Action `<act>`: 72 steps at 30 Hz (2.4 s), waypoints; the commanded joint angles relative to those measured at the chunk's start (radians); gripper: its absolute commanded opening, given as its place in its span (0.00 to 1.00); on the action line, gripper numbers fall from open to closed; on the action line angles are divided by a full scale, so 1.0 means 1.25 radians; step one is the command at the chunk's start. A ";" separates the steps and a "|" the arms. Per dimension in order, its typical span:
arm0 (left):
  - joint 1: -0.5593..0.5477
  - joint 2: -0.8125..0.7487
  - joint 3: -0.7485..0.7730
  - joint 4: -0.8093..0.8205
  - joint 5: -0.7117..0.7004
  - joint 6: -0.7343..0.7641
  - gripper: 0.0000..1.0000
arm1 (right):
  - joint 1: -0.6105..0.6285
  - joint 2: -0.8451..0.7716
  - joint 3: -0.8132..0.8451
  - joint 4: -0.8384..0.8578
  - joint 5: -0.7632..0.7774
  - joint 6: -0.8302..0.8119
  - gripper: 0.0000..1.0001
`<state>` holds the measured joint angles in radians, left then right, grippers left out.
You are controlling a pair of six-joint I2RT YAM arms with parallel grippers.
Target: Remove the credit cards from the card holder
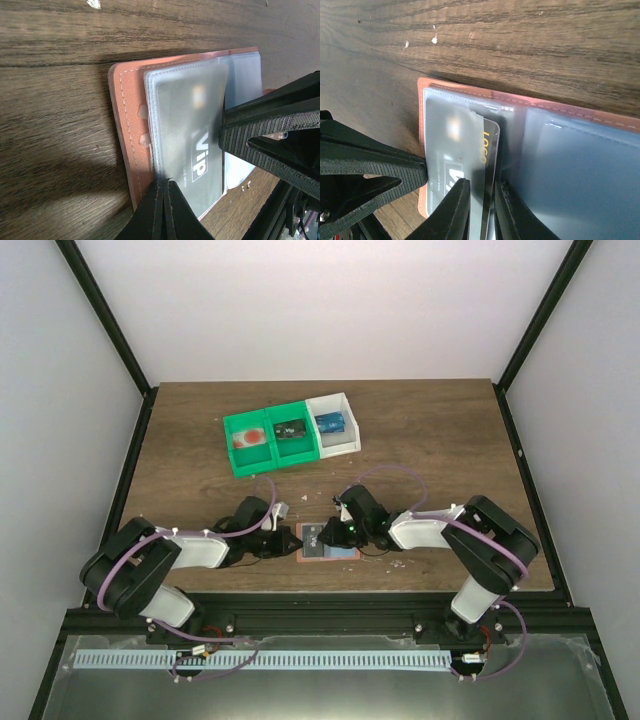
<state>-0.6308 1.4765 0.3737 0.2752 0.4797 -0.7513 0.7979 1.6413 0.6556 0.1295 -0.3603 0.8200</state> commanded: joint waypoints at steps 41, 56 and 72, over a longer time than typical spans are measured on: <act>-0.001 0.039 -0.023 -0.006 -0.027 0.012 0.00 | -0.090 0.011 -0.129 0.273 -0.243 0.069 0.09; -0.001 0.044 -0.022 -0.007 -0.029 0.010 0.00 | -0.097 -0.013 -0.134 0.260 -0.237 0.070 0.06; -0.001 0.045 -0.023 -0.005 -0.029 0.010 0.00 | -0.103 -0.025 -0.135 0.246 -0.233 0.064 0.03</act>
<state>-0.6285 1.4940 0.3573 0.3283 0.4870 -0.7517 0.6807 1.6302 0.4900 0.4492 -0.6579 0.9104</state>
